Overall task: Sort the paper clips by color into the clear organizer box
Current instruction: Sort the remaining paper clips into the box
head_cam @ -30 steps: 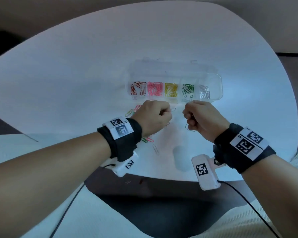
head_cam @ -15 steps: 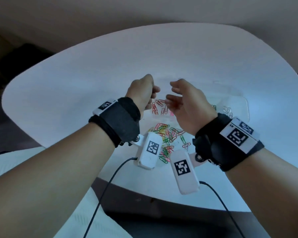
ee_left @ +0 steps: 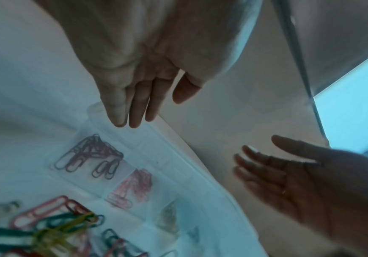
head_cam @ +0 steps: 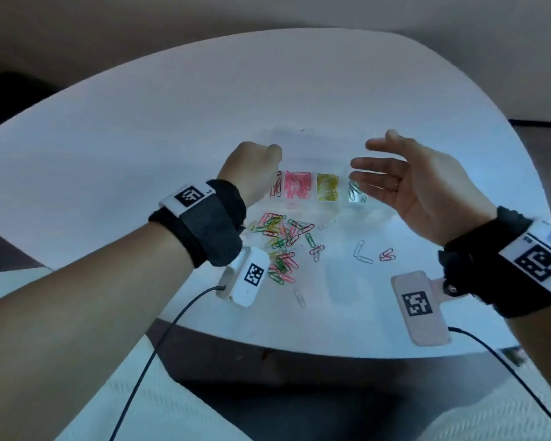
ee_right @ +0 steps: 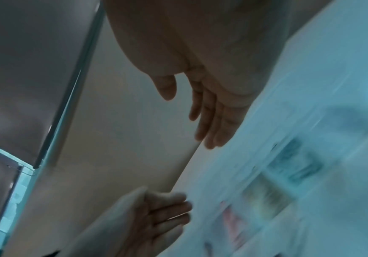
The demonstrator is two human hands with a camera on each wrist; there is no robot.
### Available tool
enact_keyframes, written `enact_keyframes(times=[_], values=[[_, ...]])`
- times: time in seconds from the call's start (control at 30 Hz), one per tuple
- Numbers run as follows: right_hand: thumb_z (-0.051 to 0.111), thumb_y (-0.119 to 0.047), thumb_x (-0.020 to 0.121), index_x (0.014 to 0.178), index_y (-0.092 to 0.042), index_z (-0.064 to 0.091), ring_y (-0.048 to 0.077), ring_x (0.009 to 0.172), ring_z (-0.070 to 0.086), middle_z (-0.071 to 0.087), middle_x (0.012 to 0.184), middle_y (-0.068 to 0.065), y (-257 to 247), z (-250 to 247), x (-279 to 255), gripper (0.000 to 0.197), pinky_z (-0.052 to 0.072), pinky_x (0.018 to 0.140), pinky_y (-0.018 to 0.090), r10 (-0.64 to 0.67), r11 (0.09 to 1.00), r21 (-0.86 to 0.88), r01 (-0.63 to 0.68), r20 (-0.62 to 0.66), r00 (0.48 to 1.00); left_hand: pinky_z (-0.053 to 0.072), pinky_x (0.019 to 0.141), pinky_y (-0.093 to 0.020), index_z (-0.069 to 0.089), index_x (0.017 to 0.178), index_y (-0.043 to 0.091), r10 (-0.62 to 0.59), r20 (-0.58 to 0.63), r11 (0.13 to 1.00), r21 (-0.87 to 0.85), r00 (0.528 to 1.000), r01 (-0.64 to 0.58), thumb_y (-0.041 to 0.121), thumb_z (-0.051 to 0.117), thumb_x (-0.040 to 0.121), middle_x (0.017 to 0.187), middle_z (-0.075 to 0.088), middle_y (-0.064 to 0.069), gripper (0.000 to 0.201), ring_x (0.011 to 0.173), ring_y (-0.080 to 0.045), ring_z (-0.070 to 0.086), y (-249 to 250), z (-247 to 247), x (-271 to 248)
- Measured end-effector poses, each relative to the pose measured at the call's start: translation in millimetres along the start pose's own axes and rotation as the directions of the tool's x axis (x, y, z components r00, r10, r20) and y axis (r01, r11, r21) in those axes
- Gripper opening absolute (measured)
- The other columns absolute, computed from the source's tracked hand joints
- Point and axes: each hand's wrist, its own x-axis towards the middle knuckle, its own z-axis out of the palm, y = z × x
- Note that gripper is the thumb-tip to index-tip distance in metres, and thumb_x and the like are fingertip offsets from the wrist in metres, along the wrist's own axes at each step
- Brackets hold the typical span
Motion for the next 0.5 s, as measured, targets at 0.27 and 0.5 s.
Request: enact_keyframes(times=[0.27, 0.5], values=[[0.06, -0.003, 0.083, 0.083, -0.013, 0.072, 0.021, 0.066, 0.067, 0.072, 0.076, 0.007, 28, -80, -18, 0.016, 0.057, 0.069, 0.032, -0.121, 0.729, -0.685, 0.009, -0.115, 0.986, 0.041, 0.083, -0.024, 0.069, 0.104, 0.015, 0.379, 0.196, 0.749, 0.509, 0.905, -0.424, 0.016, 0.053, 0.088, 0.104, 0.065, -0.002, 0.023, 0.096, -0.02, 0.057, -21, 43, -30], [0.076, -0.018, 0.081, 0.103, -0.019, 0.072, 0.014, 0.084, 0.059, 0.068, 0.098, -0.001, 77, -88, -4, 0.023, 0.04, 0.064, 0.02, -0.026, 0.272, -0.96, 0.071, 0.066, 0.997, 0.038, 0.088, -0.043, 0.071, 0.094, 0.012, 0.643, 0.336, 0.372, 0.648, 0.688, -0.664, 0.006, 0.064, 0.074, 0.108, 0.063, -0.011, 0.022, 0.106, -0.035, 0.055, -50, 57, -32]])
